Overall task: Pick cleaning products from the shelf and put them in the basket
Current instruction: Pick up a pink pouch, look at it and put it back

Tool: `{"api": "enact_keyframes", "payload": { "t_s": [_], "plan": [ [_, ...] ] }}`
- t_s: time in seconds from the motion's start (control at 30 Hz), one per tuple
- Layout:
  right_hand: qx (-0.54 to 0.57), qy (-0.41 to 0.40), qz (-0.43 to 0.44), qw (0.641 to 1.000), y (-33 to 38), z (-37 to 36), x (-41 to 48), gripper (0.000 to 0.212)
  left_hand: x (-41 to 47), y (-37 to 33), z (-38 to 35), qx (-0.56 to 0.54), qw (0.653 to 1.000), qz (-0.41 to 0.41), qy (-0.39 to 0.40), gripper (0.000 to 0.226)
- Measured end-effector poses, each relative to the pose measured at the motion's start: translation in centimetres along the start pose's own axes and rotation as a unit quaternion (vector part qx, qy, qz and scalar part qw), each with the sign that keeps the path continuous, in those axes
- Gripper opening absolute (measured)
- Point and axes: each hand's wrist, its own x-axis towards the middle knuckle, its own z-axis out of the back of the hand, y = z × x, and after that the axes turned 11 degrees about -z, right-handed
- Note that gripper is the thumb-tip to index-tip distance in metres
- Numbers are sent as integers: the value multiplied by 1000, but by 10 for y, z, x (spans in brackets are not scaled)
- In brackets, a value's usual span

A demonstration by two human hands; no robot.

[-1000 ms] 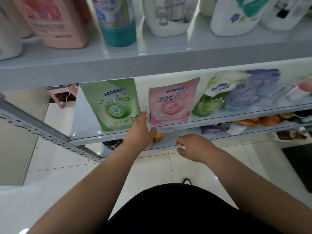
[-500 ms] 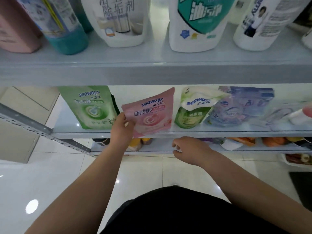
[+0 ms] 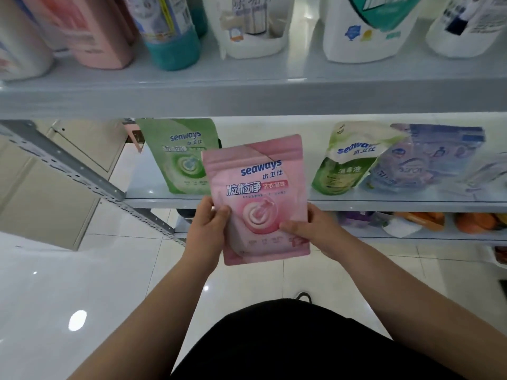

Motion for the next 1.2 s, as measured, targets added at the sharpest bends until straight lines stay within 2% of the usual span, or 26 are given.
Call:
{"api": "enact_keyframes", "payload": {
  "t_s": [0.1,0.17,0.23,0.33,0.43,0.53,0.6,0.67,0.77,0.83,0.9,0.97,1.07,1.2],
  "plan": [
    [66,20,26,997,-11,-27,-7,41,-11,-2,20,10,1000,11,-7,8],
    [106,-2,38,994,-16,-44,-12,24,-17,-3,33,38,999,25,2,20],
    [135,-17,37,990,-17,-61,-20,30,-23,0,44,54,996,62,27,36],
    [119,-31,35,992,-18,-83,-35,48,-37,12,54,-3,991,119,54,40],
    [90,-14,27,996,-22,-103,-54,41,-49,18,64,71,988,133,37,64],
    [143,29,-2,989,-21,-117,-74,29,-51,16,73,108,981,156,50,55],
    [201,54,-20,978,-19,-123,-84,42,-57,11,76,36,974,219,45,46],
    [188,52,-22,980,-21,-132,-90,47,-67,9,76,-77,948,303,58,39],
    [146,40,-41,988,-37,-151,-93,43,-88,7,71,-257,866,389,181,27],
    [197,89,-48,975,-45,-165,-96,35,-99,6,64,-318,814,414,254,28],
    [260,82,-46,961,-50,-171,-98,34,-105,6,58,-322,797,419,291,27],
    [271,48,-28,961,-51,-168,-100,36,-106,12,55,-283,820,390,310,32],
    [324,15,1,946,-43,-149,-100,54,-102,18,62,-233,867,332,290,32],
    [317,-12,31,948,-39,-114,-98,52,-84,19,78,-267,899,287,198,29]
  ]
}}
